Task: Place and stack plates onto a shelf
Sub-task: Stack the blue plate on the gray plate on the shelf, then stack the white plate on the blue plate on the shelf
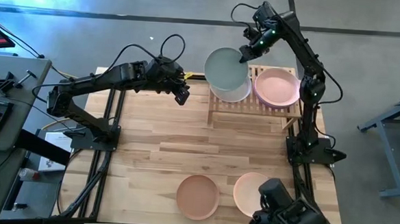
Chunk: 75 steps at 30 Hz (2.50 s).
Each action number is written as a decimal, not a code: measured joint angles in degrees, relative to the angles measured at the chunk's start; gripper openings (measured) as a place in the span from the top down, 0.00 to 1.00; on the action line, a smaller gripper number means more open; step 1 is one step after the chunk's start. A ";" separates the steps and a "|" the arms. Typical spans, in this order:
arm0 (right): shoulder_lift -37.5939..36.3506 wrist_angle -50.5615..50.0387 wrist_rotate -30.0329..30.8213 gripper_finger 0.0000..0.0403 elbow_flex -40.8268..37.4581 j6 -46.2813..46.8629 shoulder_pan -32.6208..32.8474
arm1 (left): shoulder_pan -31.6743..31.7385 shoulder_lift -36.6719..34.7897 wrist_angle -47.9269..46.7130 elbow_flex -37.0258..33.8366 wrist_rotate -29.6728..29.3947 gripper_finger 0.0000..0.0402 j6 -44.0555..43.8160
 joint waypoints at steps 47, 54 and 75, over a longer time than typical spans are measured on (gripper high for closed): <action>-12.89 8.79 8.96 0.99 -21.49 2.06 1.30 | -0.01 0.07 0.33 -0.08 -0.44 0.74 -0.02; -12.89 8.33 9.04 0.96 -21.49 1.76 1.32 | 0.00 0.07 0.33 -0.08 -0.43 0.74 -0.02; -12.87 8.92 9.85 0.77 -21.44 2.04 1.41 | -0.01 0.07 -0.19 -0.10 -0.01 0.74 -0.01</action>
